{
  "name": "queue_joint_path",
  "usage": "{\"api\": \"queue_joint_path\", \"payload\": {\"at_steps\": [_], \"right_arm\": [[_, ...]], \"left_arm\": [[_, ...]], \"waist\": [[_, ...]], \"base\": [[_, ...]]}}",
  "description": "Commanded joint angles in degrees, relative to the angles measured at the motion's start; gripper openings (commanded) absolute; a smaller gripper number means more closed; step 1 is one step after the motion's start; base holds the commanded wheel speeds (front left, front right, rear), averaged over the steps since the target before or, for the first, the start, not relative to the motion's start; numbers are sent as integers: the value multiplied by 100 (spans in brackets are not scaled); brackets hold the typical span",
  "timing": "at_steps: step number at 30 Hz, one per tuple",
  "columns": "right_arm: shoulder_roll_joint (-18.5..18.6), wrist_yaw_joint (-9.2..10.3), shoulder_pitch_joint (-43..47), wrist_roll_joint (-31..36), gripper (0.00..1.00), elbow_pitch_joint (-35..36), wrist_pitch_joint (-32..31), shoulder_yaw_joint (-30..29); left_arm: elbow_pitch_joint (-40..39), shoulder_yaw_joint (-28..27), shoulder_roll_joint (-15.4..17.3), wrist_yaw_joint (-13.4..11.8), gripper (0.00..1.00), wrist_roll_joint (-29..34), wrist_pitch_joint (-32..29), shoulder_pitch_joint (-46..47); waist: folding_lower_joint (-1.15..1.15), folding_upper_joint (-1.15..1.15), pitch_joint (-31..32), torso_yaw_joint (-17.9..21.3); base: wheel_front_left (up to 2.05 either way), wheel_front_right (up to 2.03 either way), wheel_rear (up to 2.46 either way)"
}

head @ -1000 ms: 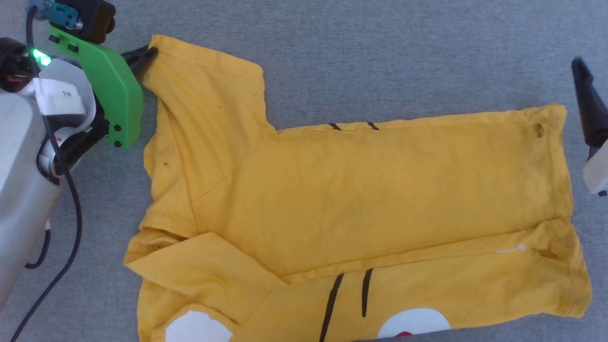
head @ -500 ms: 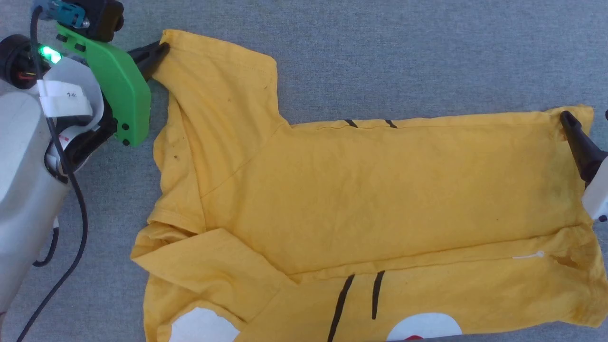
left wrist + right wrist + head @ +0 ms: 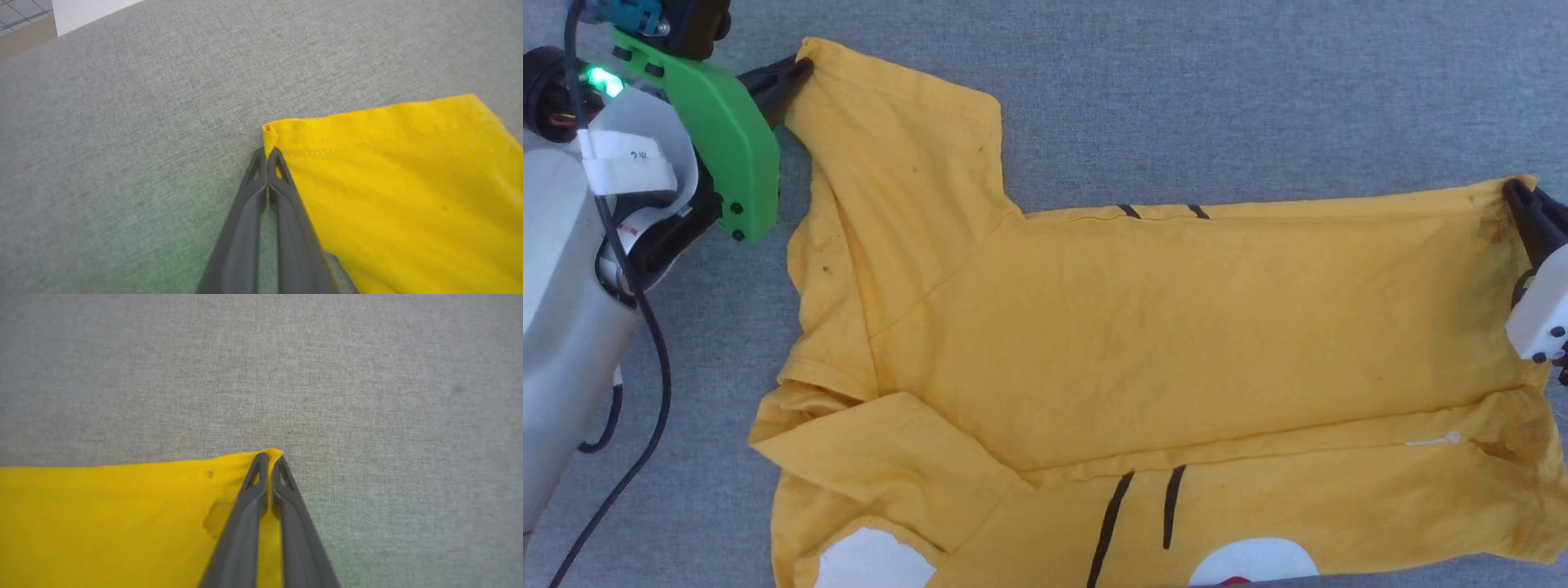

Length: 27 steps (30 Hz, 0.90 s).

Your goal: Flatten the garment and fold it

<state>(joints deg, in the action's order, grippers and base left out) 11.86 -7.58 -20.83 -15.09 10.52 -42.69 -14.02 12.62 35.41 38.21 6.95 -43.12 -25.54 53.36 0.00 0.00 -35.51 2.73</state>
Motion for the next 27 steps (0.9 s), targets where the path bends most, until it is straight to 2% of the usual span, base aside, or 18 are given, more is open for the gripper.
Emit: {"api": "queue_joint_path", "payload": {"at_steps": [1,8,14,22,27], "right_arm": [[16,9,-14,-3,0,-54,97,21],[93,9,203,-68,0,132,485,-37],[17,9,732,-221,0,480,735,-177],[-290,9,1775,-436,0,767,898,-409],[-511,9,2453,-617,0,850,948,-614]], "left_arm": [[39,-47,12,-56,0,-88,84,-90],[-175,-313,60,-140,0,-243,697,-469],[-875,-628,191,-387,0,-379,1406,-1209],[-2348,-1179,520,-1092,0,-974,2034,-3173],[-3027,-1390,652,-1555,0,-1300,2310,-4541]], "waist": [[0,0,116,1],[0,0,624,-33],[0,0,1192,-116],[0,0,1970,-150],[0,0,2191,-171]], "base": [[0,0,0],[0,0,0],[0,0,0],[0,0,0],[0,0,0]]}}
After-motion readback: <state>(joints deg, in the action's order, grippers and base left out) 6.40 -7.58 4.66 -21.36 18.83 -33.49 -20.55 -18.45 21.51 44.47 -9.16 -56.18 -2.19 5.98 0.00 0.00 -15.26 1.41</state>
